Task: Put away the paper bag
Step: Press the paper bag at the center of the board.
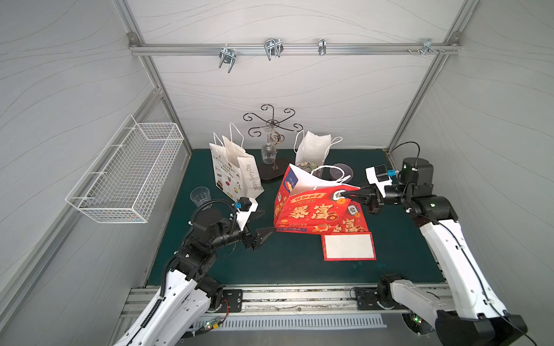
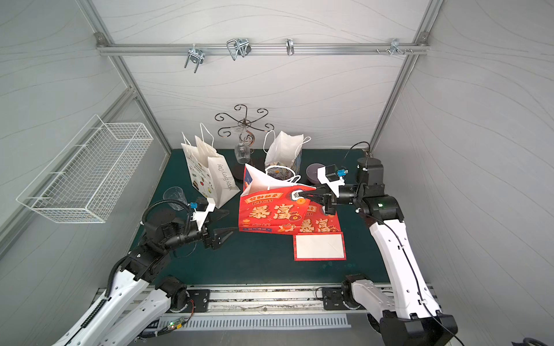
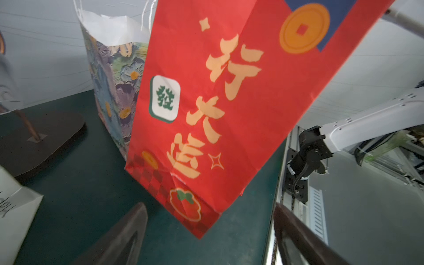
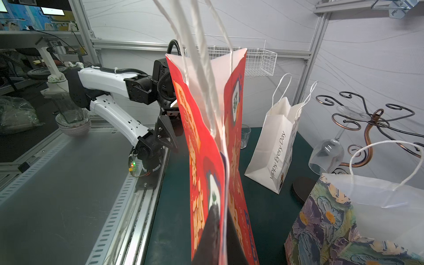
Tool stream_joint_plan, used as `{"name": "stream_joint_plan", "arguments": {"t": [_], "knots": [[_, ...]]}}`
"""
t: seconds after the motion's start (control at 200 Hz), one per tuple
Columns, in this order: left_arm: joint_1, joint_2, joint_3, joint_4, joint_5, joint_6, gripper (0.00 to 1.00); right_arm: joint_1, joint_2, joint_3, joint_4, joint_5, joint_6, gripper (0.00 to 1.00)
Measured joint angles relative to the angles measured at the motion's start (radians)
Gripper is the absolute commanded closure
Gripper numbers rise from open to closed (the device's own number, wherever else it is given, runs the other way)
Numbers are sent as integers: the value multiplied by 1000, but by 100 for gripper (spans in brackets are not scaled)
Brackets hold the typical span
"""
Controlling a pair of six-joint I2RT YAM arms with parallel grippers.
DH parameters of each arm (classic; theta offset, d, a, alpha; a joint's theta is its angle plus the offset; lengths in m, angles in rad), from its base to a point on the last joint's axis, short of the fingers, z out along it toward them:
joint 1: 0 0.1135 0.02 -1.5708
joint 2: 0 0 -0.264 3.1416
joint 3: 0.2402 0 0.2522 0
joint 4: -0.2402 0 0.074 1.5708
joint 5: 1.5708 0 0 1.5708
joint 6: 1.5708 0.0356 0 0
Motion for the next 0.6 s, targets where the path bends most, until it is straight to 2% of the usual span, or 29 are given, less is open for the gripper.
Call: {"name": "stream_joint_plan", "arguments": {"t": [0.2, 0.6], "knots": [[-55, 70, 0, 54, 45, 41, 9, 5, 1, 0, 21, -13, 40, 100], [-97, 168, 29, 131, 86, 73, 24, 53, 11, -22, 98, -10, 84, 100]]}}
